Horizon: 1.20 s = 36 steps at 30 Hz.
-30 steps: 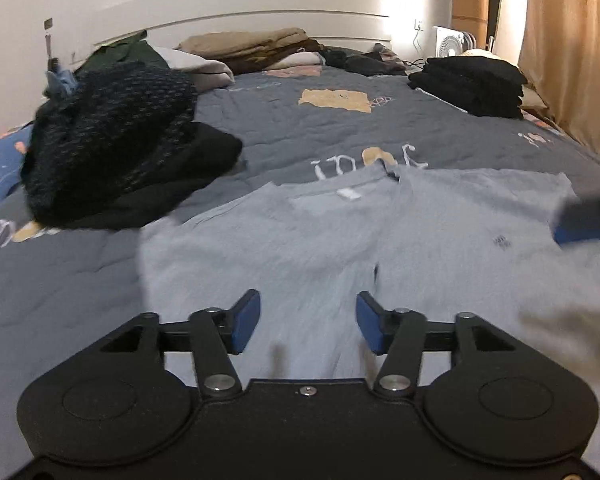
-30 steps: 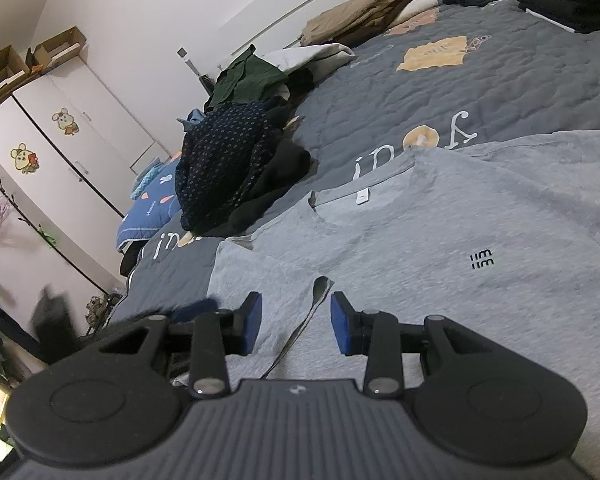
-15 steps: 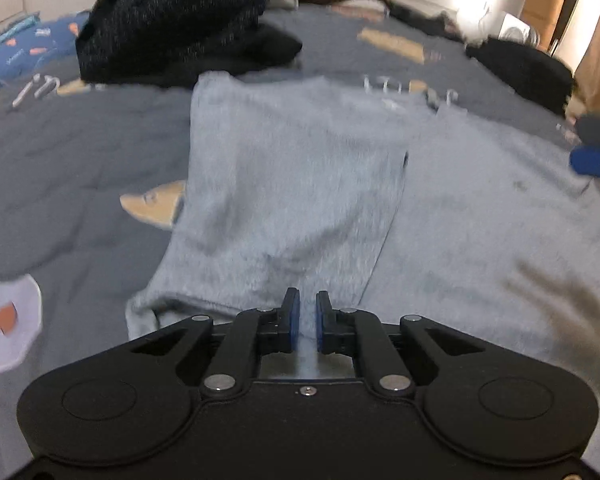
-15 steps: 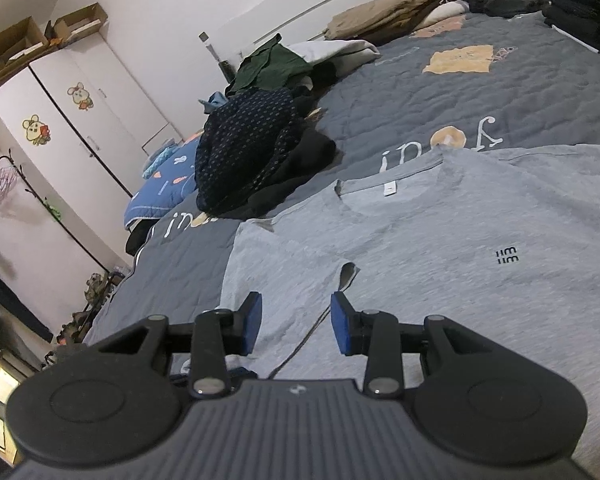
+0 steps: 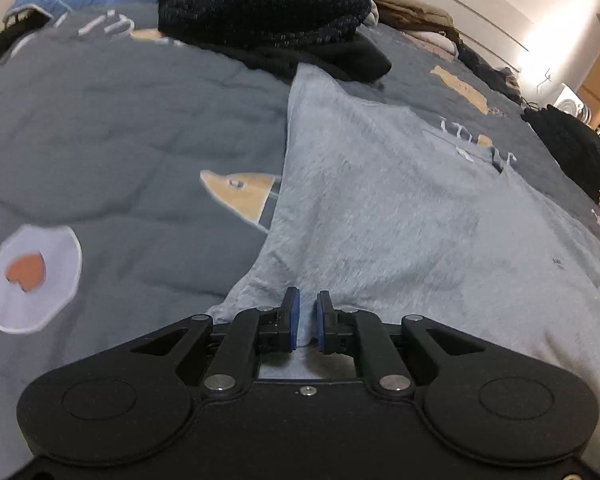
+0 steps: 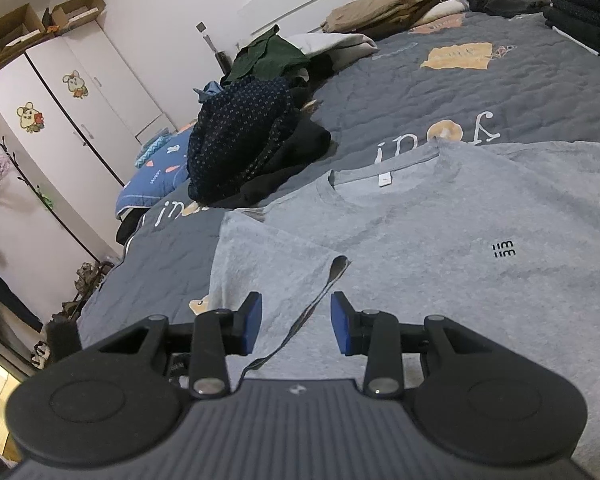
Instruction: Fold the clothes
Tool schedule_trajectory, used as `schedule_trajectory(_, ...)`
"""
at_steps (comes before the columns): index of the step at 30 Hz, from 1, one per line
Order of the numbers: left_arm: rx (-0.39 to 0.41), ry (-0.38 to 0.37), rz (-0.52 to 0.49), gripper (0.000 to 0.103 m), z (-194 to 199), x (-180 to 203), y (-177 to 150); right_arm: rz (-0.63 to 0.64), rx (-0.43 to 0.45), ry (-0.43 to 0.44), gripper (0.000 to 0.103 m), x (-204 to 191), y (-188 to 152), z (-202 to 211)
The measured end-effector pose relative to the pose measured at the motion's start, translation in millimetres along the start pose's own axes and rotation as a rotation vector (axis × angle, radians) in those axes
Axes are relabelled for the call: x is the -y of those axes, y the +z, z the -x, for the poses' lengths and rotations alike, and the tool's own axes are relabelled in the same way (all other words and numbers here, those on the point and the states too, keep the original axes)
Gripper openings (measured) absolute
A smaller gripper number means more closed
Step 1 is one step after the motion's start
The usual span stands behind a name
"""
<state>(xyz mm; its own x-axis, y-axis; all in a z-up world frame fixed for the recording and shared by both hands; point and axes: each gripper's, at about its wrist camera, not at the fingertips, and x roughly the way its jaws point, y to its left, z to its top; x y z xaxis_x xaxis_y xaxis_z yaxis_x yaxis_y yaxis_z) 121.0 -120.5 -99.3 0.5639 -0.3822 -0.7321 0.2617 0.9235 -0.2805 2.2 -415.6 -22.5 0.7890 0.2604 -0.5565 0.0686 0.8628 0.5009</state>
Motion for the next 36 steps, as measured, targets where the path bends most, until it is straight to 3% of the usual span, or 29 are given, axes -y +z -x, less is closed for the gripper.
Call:
schedule_trajectory(5,0.101,-0.044,0.022,0.01,21,1,8,-0.002,-0.003,-0.009,0.037,4,0,-2)
schedule_trajectory(10,0.017,0.031,0.032,0.01,4,-1,7,-0.008,-0.001,-0.026,0.037,8,-1,-1)
schedule_trajectory(13,0.034,0.036,0.03,0.011,9,4,8,-0.003,0.004,-0.031,0.037,9,-1,2)
schedule_trajectory(15,0.063,0.017,0.027,0.012,17,9,12,-0.006,0.014,-0.046,0.037,14,-1,6)
schedule_trajectory(19,0.13,-0.046,0.014,0.048,25,23,14,-0.018,0.039,-0.083,0.037,25,0,16)
schedule_trajectory(23,0.199,-0.111,0.0,0.05,32,37,17,-0.051,0.078,-0.14,0.037,49,2,35)
schedule_trajectory(26,0.184,-0.211,-0.015,0.05,33,52,13,-0.088,0.112,-0.195,0.037,75,2,54)
schedule_trajectory(31,0.173,-0.274,-0.106,0.05,33,86,-1,-0.184,0.163,-0.326,0.037,128,1,85)
schedule_trajectory(36,0.152,-0.314,-0.173,0.05,33,119,-17,-0.274,0.173,-0.373,0.037,171,1,112)
